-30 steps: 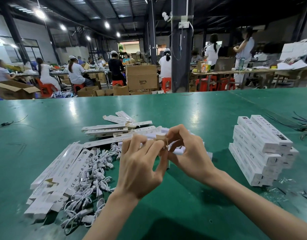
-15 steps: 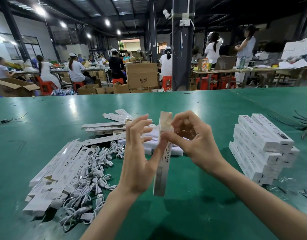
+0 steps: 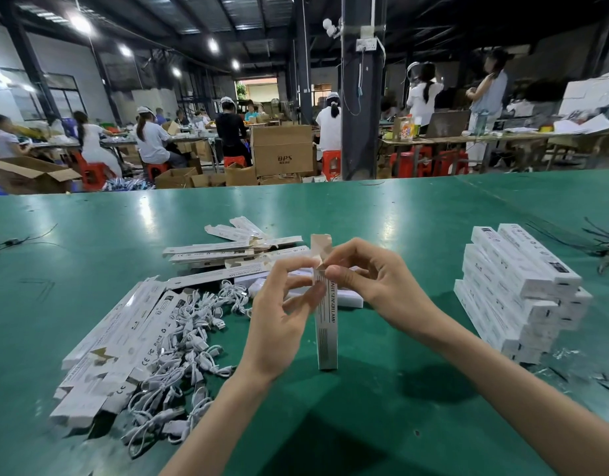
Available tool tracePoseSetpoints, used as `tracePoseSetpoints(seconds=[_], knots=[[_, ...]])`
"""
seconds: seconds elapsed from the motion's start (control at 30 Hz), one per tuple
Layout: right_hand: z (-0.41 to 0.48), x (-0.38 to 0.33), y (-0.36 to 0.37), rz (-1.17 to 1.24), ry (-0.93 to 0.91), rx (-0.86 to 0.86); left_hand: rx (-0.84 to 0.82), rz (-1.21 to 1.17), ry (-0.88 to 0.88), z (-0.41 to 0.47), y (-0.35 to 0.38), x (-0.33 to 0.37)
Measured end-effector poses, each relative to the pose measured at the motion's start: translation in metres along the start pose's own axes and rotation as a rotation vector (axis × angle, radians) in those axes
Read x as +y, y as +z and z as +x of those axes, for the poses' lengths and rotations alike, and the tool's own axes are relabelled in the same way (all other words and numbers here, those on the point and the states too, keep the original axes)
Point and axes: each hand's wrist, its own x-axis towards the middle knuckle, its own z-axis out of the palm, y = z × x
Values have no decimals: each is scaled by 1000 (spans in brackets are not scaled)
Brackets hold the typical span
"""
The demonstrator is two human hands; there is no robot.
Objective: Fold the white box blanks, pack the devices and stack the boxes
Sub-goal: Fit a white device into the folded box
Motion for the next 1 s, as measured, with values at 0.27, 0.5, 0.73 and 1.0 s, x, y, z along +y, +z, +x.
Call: tracePoseSetpoints(seconds=[0.27, 0.5, 0.73, 1.0], knots=[[0, -3, -2, 10, 43, -20, -15, 4, -26, -1, 3, 0], [-1, -5, 0, 5, 48, -25, -12, 29, -9, 2, -3, 4], [-1, -9, -3, 14, 30, -19, 5, 6, 9, 2, -2, 1], [1, -13, -4, 77, 19, 6, 65, 69, 117, -2, 2, 3]])
